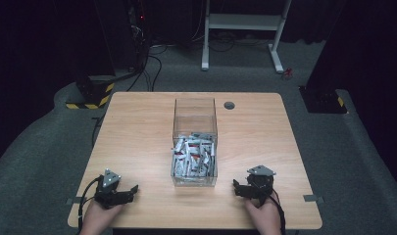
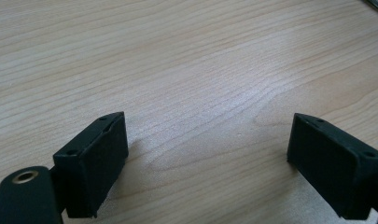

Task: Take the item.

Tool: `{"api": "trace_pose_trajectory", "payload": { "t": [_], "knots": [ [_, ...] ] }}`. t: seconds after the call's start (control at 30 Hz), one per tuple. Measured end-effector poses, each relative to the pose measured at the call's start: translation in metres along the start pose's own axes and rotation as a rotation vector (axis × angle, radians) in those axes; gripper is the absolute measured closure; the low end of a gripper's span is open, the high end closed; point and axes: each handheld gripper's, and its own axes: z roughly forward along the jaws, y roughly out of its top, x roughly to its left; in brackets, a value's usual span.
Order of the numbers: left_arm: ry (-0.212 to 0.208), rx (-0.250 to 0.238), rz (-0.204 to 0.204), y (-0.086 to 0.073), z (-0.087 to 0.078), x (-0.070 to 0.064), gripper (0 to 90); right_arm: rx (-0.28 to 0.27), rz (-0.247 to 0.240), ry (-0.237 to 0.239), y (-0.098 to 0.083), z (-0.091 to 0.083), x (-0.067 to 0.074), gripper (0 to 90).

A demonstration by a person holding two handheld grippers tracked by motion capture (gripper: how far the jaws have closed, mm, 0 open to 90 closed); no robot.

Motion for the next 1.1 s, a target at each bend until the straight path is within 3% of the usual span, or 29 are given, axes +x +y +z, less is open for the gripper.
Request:
{"api": "trace_pose_trajectory", "payload": {
  "t": [0.77, 0.97, 1.1],
  "knots": [
    [0.002, 0.003, -0.004, 0.0006, -0.0009, 0.0007, 15.0, 0.000, -0.014, 0.008, -0.0008, -0.0011, -0.0002, 8.3],
    [-0.008, 0.021, 0.005, 0.0035, -0.0025, 0.0017, 15.5, 0.001, -0.018, 0.013, -0.0013, -0.0016, -0.0005, 8.1],
    [-0.028, -0.004, -0.017, 0.0062, -0.0076, 0.0011, 15.9, 0.001, -0.016, 0.009, -0.0015, -0.0018, -0.0004, 8.0]
  ]
}}
